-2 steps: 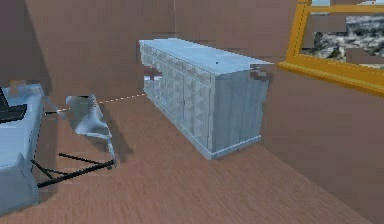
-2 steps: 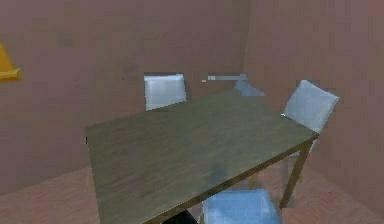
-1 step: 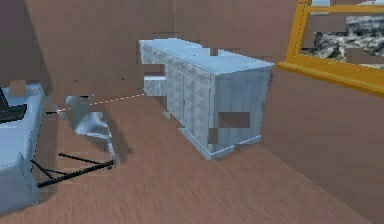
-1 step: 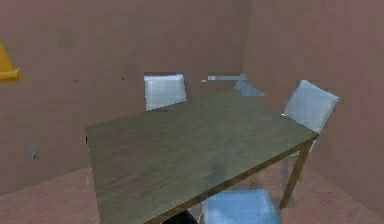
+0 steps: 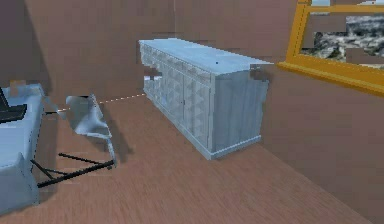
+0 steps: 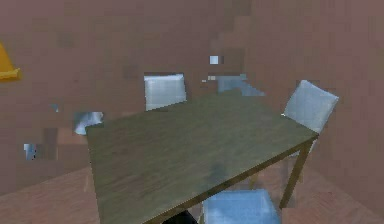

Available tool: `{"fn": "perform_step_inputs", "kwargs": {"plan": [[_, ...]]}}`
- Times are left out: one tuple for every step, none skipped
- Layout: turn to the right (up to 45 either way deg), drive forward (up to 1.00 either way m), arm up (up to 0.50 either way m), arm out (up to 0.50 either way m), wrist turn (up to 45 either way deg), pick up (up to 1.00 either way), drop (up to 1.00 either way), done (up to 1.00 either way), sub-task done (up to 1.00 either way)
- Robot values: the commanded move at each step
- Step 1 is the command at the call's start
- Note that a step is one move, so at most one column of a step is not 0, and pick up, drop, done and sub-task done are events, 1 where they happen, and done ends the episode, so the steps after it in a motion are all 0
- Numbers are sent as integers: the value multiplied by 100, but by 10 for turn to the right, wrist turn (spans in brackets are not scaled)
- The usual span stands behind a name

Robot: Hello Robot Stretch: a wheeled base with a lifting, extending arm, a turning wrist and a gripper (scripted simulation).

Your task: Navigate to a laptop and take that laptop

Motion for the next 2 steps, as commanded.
{"fn": "perform_step_inputs", "kwargs": {"plan": [[0,0,10,0,0,0,0,0,0],[0,0,0,0,0,0,0,100,0]]}}
